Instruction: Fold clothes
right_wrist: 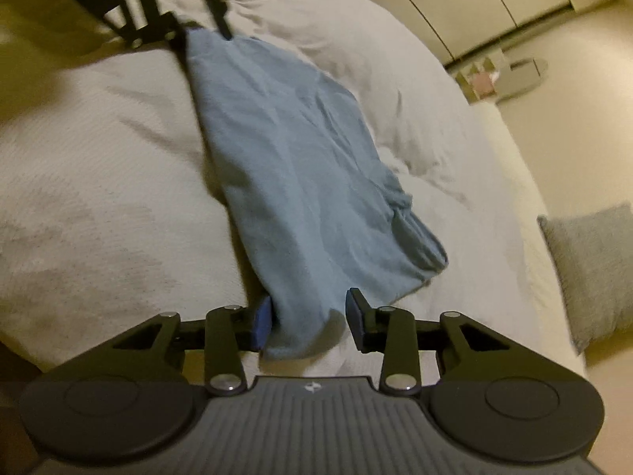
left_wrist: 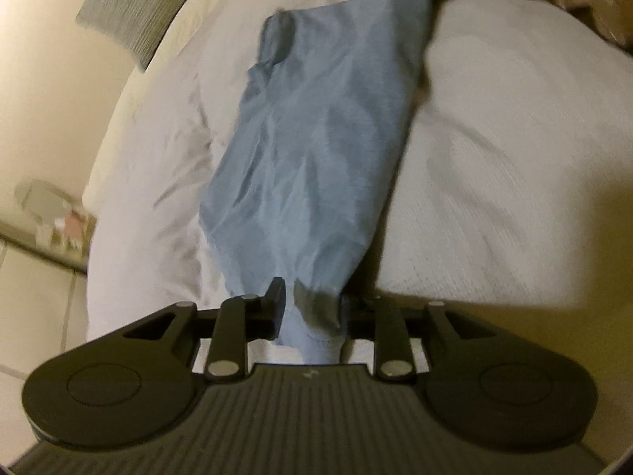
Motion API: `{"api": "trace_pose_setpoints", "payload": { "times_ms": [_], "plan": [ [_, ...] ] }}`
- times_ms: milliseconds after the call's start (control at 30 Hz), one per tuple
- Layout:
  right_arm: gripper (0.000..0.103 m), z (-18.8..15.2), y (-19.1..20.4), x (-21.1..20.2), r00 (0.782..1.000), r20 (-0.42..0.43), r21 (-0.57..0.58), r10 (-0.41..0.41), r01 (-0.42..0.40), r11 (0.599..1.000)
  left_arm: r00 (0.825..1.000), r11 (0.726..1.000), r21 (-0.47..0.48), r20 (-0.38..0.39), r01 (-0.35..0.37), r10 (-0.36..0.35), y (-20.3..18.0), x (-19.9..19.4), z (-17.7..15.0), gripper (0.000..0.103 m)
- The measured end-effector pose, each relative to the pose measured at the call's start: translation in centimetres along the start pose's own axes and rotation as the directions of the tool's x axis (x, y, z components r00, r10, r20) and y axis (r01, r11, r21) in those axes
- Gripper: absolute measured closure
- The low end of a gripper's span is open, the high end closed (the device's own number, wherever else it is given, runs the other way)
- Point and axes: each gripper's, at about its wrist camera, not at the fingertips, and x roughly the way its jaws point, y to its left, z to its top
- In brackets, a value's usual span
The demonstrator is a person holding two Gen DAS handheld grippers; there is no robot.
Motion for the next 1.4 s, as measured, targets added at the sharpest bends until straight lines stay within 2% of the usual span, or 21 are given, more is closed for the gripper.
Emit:
{"api": "trace_pose_setpoints", "payload": {
  "times_ms": [33,67,100,200,367,467,600,800,900,967,1000,1067,1133,1167,1200,1233,1333,1400],
  "plan": [
    [0.078,-0.1,0.2,0.0,1.0,-0.003,-0.009,0.001,-0.001,1.0,1.0,1.0,0.001,0.001,0.009,-0.009,0.0,0.2,-0.1,0.081],
    [0.089,-0.1,0.3,-0.1,1.0,-0.007,-0.017,0.002,-0.003,1.0,1.0,1.0,0.002,0.002,0.019,-0.019,0.0,0.4,-0.1,0.089],
    [0.097,-0.2,0.3,-0.1,1.0,-0.014,-0.008,0.009,-0.009,1.0,1.0,1.0,0.002,0.004,0.027,-0.027,0.1,0.6,-0.2,0.093],
    [0.097,-0.4,0.3,-0.3,0.999,-0.033,0.016,0.029,-0.028,0.999,0.999,0.999,-0.028,0.021,0.026,-0.026,0.3,0.6,-0.1,0.098],
    [0.097,-0.7,1.3,-1.4,0.999,-0.031,0.001,0.031,-0.031,1.0,0.999,0.997,-0.075,0.043,0.029,-0.026,-0.1,0.3,-0.8,0.098],
    [0.097,-1.3,2.1,-1.0,1.0,-0.025,0.033,0.008,-0.008,0.999,0.998,0.993,-0.116,0.062,0.006,0.001,-0.7,0.4,-1.0,0.098],
    [0.089,-2.0,3.2,-1.2,0.999,-0.011,0.115,-0.038,0.039,0.993,0.996,0.975,-0.221,0.084,-0.024,0.044,-1.1,0.2,-1.5,0.097],
    [0.086,-2.8,4.7,-2.3,0.993,0.01,0.266,-0.116,0.11,0.958,0.989,0.931,-0.355,0.091,-0.08,0.119,-2.0,-0.4,-2.0,0.091],
    [0.083,-3.2,4.9,-2.4,0.989,0.023,0.34,-0.147,0.131,0.931,0.985,0.904,-0.414,0.083,-0.103,0.151,-2.0,-0.8,-2.2,0.078],
    [0.079,-3.4,5.1,-2.6,0.985,0.033,0.386,-0.167,0.141,0.911,0.983,0.879,-0.462,0.074,-0.118,0.171,-1.8,-1.2,-2.6,0.064],
    [0.079,-3.5,5.2,-2.7,0.984,0.037,0.4,-0.177,0.148,0.905,0.982,0.867,-0.483,0.067,-0.122,0.176,-1.7,-1.5,-2.8,0.06],
    [0.077,-3.8,5.7,-2.9,0.98,0.04,0.424,-0.196,0.161,0.891,0.981,0.843,-0.52,0.048,-0.137,0.188,-1.7,-2.3,-3.0,0.042],
    [0.071,-4.1,5.9,-3.7,0.976,0.042,0.462,-0.214,0.17,0.87,0.979,0.817,-0.556,0.033,-0.151,0.203,-2.0,-3.8,-3.0,0.027],
    [0.063,-4.3,6.0,-4.2,0.974,0.044,0.493,-0.224,0.174,0.853,0.978,0.803,-0.575,0.025,-0.156,0.208,-2.2,-4.6,-3.0,0.023],
    [0.056,-4.5,6.0,-5.0,0.973,0.046,0.541,-0.227,0.167,0.825,0.98,0.786,-0.602,0.021,-0.145,0.197,-2.3,-5.6,-2.8,0.021],
    [0.055,-4.8,6.0,-5.7,0.975,0.049,0.588,-0.218,0.149,0.795,0.983,0.767,-0.627,0.018,-0.133,0.185,-2.5,-6.5,-2.7,0.018],
    [0.047,-5.6,5.8,-7.7,0.983,0.084,0.723,-0.161,0.051,0.689,0.984,0.725,-0.679,0.027,-0.113,0.178,-3.9,-9.9,-1.9,0.001],
    [0.036,-5.9,5.8,-8.9,0.985,0.109,0.781,-0.134,-0.002,0.625,0.983,0.7,-0.704,0.012,-0.122,0.183,-4.7,-11.8,-1.4,0.001]
  ]
}}
